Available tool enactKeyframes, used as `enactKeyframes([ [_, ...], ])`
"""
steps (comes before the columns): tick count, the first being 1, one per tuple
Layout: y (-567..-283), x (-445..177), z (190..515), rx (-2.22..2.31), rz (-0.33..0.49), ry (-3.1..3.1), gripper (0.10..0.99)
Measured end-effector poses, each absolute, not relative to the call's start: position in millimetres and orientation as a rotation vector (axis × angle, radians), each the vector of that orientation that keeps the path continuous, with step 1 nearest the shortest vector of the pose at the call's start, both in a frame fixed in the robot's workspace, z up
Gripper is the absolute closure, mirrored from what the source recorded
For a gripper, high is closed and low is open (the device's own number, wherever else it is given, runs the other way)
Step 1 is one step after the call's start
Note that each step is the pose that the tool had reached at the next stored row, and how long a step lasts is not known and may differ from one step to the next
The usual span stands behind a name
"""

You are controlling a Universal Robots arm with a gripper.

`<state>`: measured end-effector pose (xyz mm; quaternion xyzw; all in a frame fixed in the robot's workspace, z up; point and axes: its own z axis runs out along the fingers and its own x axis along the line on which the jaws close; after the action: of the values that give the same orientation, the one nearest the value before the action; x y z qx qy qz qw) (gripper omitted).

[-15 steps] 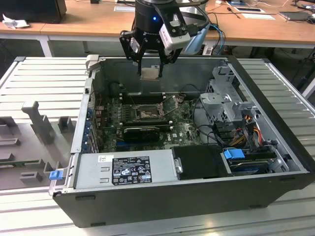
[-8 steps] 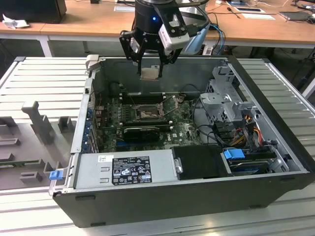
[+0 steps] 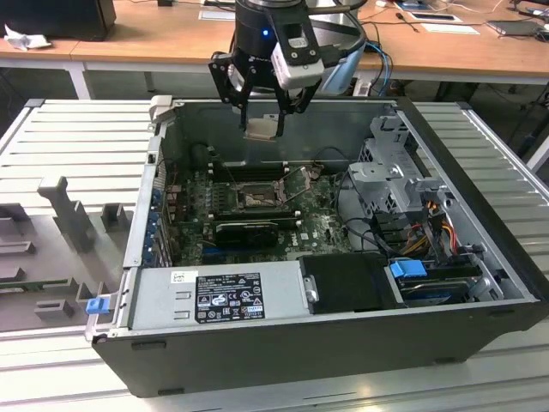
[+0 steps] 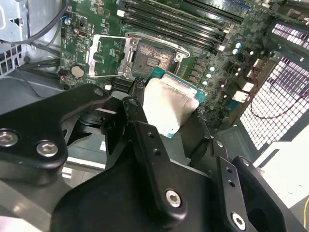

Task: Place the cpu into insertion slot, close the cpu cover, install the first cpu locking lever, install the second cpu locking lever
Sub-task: 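Place the cpu into insertion slot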

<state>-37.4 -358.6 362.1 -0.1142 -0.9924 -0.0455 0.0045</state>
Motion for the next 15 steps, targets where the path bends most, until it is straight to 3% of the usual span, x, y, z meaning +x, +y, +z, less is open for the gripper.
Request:
enactKeyframes([
  [15, -358.6, -37.5, 361.8, -0.514, -0.143, -3.091, 0.549],
])
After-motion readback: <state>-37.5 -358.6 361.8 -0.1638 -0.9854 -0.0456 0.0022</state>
